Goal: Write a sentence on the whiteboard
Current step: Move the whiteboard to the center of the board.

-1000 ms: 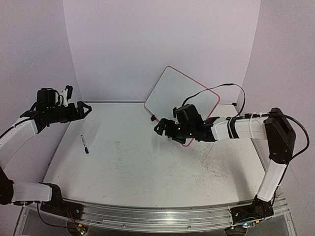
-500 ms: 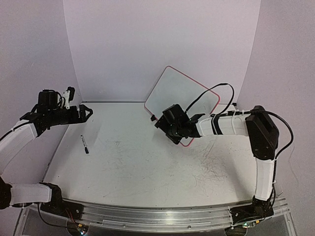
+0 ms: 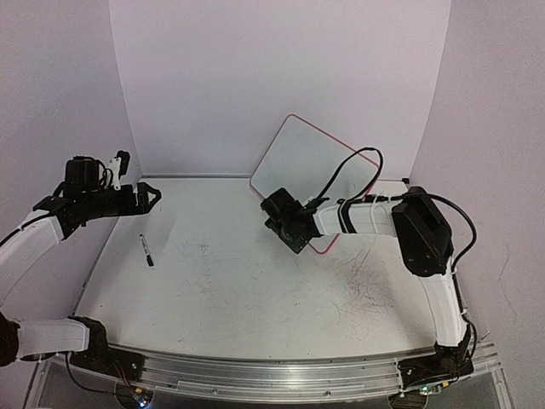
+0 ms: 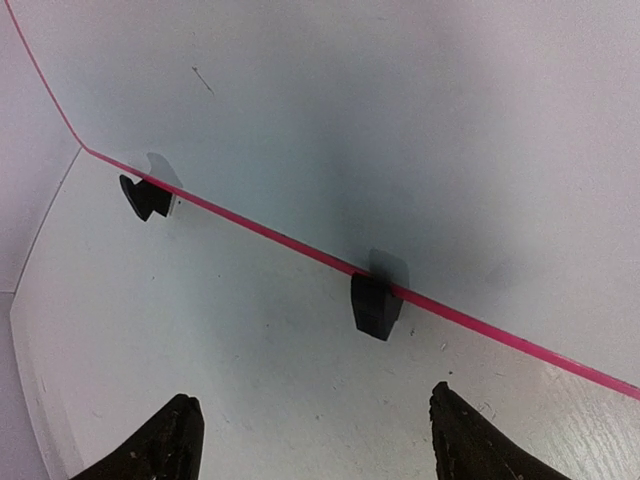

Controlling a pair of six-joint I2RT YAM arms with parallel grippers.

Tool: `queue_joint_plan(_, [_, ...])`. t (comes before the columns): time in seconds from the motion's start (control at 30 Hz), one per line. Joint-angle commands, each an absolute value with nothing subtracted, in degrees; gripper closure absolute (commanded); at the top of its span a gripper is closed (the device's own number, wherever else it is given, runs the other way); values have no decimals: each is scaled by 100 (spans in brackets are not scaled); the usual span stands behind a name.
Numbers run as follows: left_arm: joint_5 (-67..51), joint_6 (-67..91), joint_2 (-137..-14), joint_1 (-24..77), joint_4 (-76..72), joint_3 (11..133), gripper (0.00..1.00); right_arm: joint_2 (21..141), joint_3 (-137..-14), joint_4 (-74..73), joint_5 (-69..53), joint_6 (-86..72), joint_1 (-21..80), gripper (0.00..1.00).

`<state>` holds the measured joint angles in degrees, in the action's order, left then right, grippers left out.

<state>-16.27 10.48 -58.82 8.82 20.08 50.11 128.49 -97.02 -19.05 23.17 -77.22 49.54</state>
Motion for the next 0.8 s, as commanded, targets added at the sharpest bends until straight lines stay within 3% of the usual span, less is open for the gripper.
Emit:
queue_joint_plan(0.0, [-1606, 994, -5669, 980, 1931, 5031, 1, 13086, -10168, -2293, 2797, -7824, 4956, 25])
queue_joint_plan(0.1, [-1575, 985, -5641, 1045, 1938, 5028, 1, 13190, -10299, -2427, 2894, -7894, 4949, 32])
queue_joint_plan(0.77, [-1251, 881, -5613, 1453, 1946, 5036, 1, 13925, -11140, -3354, 3136, -7881, 4788, 40])
